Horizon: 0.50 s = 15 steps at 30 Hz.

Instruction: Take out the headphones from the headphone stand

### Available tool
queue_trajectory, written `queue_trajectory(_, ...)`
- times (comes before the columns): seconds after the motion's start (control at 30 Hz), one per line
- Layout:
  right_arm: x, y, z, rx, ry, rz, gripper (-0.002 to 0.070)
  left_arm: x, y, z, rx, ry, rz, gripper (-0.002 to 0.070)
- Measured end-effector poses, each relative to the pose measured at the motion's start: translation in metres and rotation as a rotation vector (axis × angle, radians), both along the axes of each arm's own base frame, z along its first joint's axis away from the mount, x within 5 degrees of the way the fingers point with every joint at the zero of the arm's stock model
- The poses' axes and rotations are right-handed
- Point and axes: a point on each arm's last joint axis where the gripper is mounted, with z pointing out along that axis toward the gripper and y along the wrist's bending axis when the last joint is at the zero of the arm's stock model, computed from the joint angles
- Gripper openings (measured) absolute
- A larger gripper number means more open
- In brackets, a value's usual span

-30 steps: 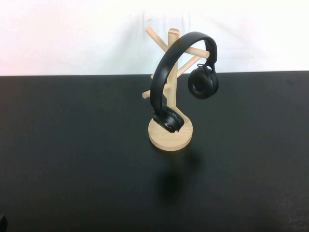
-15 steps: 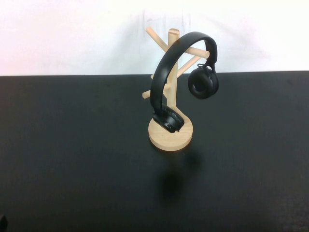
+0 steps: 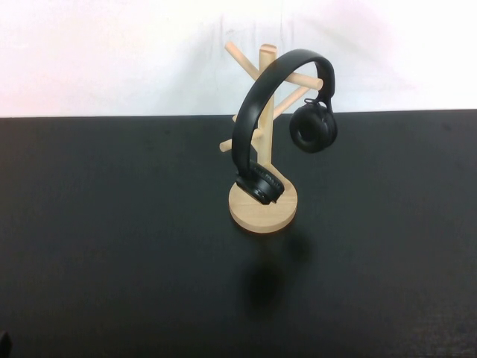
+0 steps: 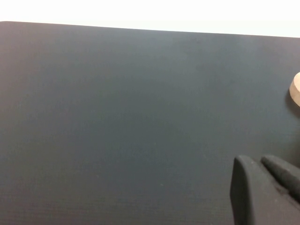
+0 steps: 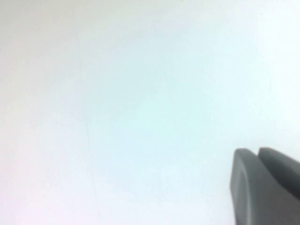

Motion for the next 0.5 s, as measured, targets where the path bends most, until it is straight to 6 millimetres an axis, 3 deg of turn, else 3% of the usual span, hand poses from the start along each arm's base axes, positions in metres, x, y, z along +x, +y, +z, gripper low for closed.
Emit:
queue_trajectory(0.07,0.023,0.003,0.009,-0.042,0.161,0.003,-0.0008,0.0,0.0,0.0,0.0,0.0,0.0,0.0002)
queue_trajectory(0.13,0.055,0.005,0.005,-0.061,0.325,0.011,-0.0008,0.0,0.0,0.0,0.0,0.0,0.0,0.0002)
queue_trajectory(0.23,0.098,0.006,-0.006,-0.094,0.479,0.0,-0.0008,0.0,0.0,0.0,0.0,0.0,0.0,0.0002)
queue_trajectory(0.5,0.185,0.008,-0.049,-0.125,0.785,0.004,-0.0008,0.0,0.0,0.0,0.0,0.0,0.0,0.0002)
